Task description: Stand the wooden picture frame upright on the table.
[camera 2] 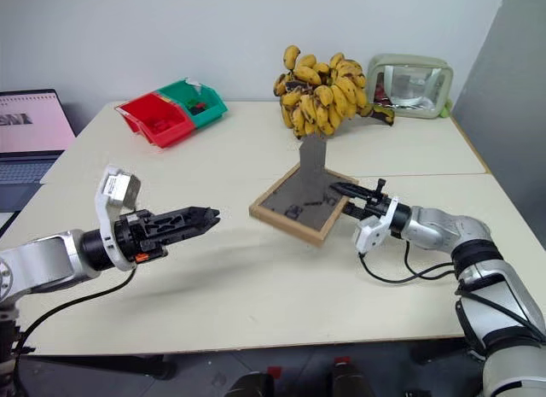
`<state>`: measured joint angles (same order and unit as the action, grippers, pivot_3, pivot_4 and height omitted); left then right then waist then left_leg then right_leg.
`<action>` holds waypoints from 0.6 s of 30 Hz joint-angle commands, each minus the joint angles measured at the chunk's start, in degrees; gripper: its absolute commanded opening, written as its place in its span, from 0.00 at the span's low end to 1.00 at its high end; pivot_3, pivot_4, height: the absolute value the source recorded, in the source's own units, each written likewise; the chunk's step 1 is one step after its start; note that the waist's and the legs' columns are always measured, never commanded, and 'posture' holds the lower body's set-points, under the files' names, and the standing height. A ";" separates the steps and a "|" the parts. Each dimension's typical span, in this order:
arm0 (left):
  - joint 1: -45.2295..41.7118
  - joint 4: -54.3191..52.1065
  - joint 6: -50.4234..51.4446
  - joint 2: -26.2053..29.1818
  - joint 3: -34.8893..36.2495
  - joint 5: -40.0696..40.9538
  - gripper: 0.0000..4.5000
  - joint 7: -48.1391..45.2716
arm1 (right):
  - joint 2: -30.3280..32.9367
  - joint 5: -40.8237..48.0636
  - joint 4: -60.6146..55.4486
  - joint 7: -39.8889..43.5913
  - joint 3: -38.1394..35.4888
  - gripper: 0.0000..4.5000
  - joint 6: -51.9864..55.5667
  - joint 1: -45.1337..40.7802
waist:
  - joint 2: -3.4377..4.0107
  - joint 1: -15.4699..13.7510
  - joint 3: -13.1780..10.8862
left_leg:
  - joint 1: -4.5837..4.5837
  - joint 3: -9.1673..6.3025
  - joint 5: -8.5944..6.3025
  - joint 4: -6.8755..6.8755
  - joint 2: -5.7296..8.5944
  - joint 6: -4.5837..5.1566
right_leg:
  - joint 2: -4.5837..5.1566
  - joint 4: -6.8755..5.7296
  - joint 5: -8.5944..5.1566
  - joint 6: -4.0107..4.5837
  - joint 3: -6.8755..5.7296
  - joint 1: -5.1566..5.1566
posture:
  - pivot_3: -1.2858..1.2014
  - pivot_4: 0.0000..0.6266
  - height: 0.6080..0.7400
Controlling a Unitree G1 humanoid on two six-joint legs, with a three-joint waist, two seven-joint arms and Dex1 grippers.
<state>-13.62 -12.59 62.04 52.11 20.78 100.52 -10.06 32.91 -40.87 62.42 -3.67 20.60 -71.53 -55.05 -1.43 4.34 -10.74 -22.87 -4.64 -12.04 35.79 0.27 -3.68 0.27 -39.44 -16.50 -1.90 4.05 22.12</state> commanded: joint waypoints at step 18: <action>17.84 -30.65 -26.80 -8.65 -8.74 -59.21 1.00 -4.28 | -27.09 54.14 5.51 68.59 -24.24 0.29 71.86 -7.37 | 0.05 -1.29 -0.11 | -0.12 -0.09 -0.01 -0.07 -0.14 0.01 | 0.00 -0.02 -0.02 0.04 -0.21 0.11 | 0.52 0.24 1.00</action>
<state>4.26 -40.89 35.78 43.71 11.58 42.43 -14.26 7.12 12.11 68.03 64.76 -2.44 -0.41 -62.80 -1.38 3.05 -10.84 -22.96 -4.68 -12.06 35.73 0.14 -3.66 0.28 -39.43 -16.51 -1.86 3.87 22.18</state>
